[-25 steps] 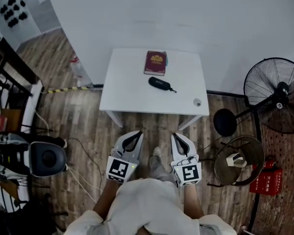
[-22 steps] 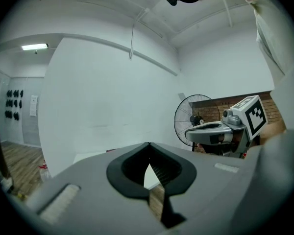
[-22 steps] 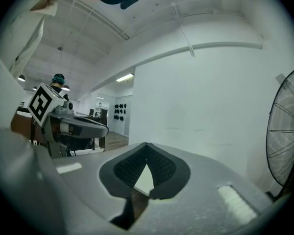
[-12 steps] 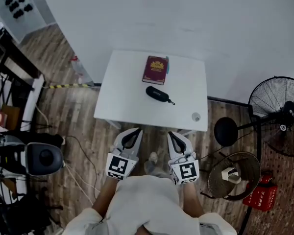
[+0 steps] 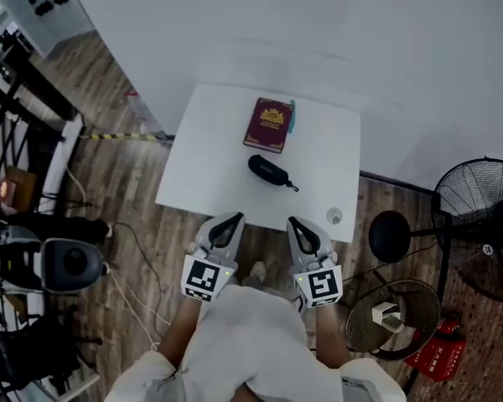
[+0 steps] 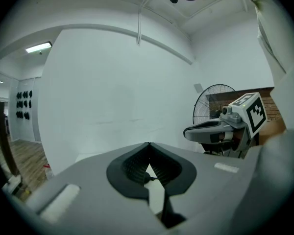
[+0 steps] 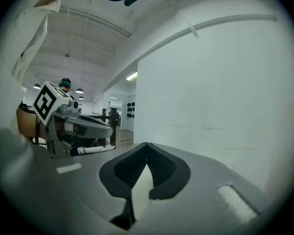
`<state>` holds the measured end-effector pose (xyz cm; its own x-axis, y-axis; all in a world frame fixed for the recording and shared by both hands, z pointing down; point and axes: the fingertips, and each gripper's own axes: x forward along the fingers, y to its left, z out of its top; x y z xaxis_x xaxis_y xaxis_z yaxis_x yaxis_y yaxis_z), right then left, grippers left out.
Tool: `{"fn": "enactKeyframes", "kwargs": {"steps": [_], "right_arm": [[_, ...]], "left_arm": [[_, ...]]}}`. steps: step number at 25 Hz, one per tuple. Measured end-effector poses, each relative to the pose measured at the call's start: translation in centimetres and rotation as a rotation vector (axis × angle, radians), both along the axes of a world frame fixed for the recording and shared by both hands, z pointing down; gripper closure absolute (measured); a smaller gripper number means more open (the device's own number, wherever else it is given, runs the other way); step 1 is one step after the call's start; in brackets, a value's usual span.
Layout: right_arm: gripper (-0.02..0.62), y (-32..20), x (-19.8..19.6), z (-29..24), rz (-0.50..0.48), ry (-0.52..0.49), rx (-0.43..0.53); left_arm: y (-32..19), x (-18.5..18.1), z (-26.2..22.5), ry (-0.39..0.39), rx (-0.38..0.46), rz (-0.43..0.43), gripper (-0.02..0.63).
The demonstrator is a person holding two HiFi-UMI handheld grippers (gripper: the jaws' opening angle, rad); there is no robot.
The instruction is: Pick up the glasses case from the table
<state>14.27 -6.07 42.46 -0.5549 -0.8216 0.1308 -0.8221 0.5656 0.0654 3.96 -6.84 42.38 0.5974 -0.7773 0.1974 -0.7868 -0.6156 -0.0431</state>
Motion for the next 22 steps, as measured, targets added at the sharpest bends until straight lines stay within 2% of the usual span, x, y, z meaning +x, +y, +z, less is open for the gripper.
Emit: {"fn": "enactKeyframes", "kwargs": {"steps": [7, 11, 22], "right_arm": [[0.591, -3.1, 0.2, 1.5, -0.021, 0.000, -0.032], [0.591, -4.8, 0.4, 3.6, -0.013, 0.001, -0.081], [0.591, -10.1, 0.8, 7.3, 0.036, 0.013, -0.168]], "left_arm": [[-2.7, 0.4, 1.4, -0.008, -0.023, -0.022, 0.588], [-4.2, 0.6, 2.5, -0.013, -0.049, -0.026, 0.588], [-10.9, 1.6, 4.6, -0.027, -0.099, 0.031, 0.588]]}}
